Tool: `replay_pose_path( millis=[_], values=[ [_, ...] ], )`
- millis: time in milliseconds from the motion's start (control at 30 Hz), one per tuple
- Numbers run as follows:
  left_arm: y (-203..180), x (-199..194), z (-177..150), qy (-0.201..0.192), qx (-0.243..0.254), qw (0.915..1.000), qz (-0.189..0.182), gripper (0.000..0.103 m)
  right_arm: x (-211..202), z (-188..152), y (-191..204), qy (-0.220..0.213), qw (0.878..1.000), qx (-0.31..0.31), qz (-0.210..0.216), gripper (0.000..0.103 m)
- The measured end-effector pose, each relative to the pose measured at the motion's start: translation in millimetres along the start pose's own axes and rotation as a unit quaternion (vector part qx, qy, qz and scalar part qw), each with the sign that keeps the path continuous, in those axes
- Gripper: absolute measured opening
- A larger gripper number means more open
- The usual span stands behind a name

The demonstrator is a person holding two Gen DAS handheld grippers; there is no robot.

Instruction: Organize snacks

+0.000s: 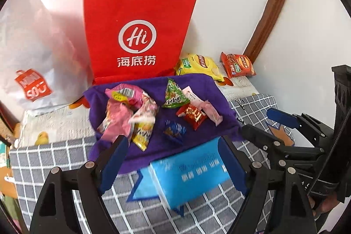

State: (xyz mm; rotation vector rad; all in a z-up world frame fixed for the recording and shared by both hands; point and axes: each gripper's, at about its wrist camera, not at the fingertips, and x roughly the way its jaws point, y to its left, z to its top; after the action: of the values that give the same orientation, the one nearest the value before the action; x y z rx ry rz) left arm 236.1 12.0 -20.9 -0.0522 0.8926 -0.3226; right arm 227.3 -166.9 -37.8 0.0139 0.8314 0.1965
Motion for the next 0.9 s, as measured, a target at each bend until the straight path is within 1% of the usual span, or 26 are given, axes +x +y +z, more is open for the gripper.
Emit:
replay_pose_path(
  millis=[67,133,233,300,400,467,600,900],
  values=[
    [-3,-16,-12,-0.010,-0.006,0.9999,0.002,0.085,-12,-8,3,-0.004,1.000,-0.002,-0.015,0.077],
    [-6,-26,-19,-0.019,-0.006,0.9998,0.009,0.086,-27,-19,7,-0.012,0.999,-0.007,-0.031,0.085],
    [-13,-45,-35,-0.033,-0.010,0.9991,0.024,0.087,-48,-35,10,-0.024,0.999,-0.006,-0.027,0.091],
    [-18,-56,-45,-0.038,-0.011,0.9988,0.027,0.087,-60,-45,9,-0.029,0.999,-0.001,-0.027,0.092],
    [-26,-72,-61,-0.049,-0.016,0.9983,0.028,0.088,-78,-61,7,-0.040,0.998,0.004,-0.047,0.093],
    [-32,-80,-72,-0.055,-0.015,0.9977,0.035,0.088,-91,-72,5,-0.046,0.997,0.010,-0.056,0.094],
    [-46,-97,-93,-0.067,-0.008,0.9965,0.048,0.088,-117,-94,4,-0.059,0.997,0.016,-0.054,0.098],
    [-73,-134,-132,-0.089,0.000,0.9936,0.069,0.088,-159,-133,10,-0.083,0.995,0.016,-0.054,0.099]
  ],
)
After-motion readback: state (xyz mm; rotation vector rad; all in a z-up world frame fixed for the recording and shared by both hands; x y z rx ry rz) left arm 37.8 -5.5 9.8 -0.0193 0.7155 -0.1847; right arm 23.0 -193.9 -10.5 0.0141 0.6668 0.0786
